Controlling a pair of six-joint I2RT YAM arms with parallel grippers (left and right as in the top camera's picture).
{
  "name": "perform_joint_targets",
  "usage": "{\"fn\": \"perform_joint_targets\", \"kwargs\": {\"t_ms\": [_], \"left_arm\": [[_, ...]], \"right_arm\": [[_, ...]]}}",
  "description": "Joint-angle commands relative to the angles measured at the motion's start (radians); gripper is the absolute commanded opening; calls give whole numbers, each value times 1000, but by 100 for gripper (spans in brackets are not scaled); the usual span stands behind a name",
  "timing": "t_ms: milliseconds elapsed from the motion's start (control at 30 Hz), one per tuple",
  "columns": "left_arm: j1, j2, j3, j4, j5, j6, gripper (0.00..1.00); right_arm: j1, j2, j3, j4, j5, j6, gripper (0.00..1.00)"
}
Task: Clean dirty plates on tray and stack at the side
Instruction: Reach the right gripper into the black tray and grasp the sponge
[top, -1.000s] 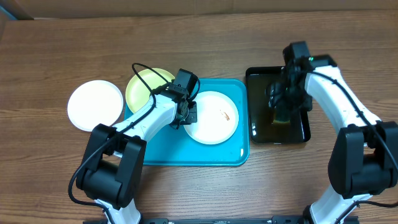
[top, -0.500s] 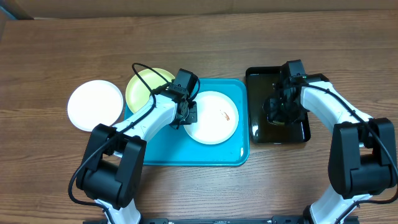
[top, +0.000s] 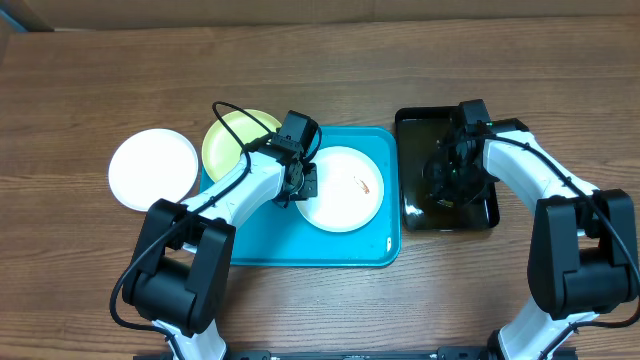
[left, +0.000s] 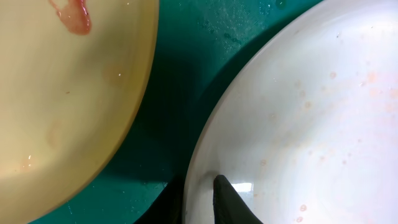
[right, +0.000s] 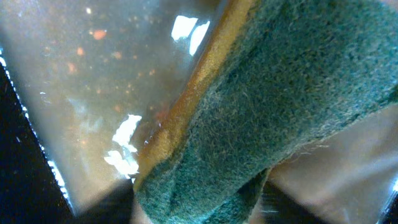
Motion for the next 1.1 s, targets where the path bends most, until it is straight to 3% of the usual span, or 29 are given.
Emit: {"fn": "perform_joint_targets", "kwargs": {"t_ms": [0, 167, 333, 400, 433, 467, 567, 600, 633, 733, 767, 800, 900, 1000, 1067], "left_arm": [[-8, 15, -9, 1, 19, 13, 18], [-8, 15, -9, 1, 19, 13, 18], [-8, 15, -9, 2, 19, 13, 18], [-8, 15, -9, 2, 19, 13, 18], [-8, 15, -9, 2, 19, 13, 19], [-8, 15, -9, 2, 19, 13, 19], [-8, 15, -9, 2, 19, 13, 19], [-8, 15, -9, 2, 19, 13, 18], [-8, 15, -9, 2, 19, 13, 18], [-8, 15, -9, 2, 19, 13, 19], [-8, 15, -9, 2, 19, 13, 18], [-8, 15, -9, 2, 19, 13, 18], [-8, 15, -9, 2, 19, 13, 19], [-8, 15, -9, 2, 19, 13, 19], [-8, 15, -9, 1, 19, 13, 19]], "right_arm": [[-2, -12, -2, 1, -8, 18, 100], [-23, -12, 24, -25, -8, 209, 100], [-26, -12, 19, 45, -7, 256, 97], [-25, -12, 10, 71, -8, 260, 80], [-25, -12, 7, 74, -8, 260, 57], [-25, -12, 7, 70, -8, 260, 47], [-25, -12, 7, 49, -8, 259, 33], [-25, -12, 7, 41, -7, 259, 9], [-25, -12, 7, 30, -4, 259, 4], [-25, -12, 10, 15, -1, 258, 4], [-26, -12, 17, 8, -1, 258, 16], [-29, -12, 28, 2, 0, 254, 48], [-35, -12, 58, 15, 6, 227, 74], [-36, -12, 62, 58, 84, 225, 85], [-36, -12, 61, 73, 151, 229, 85]]}}
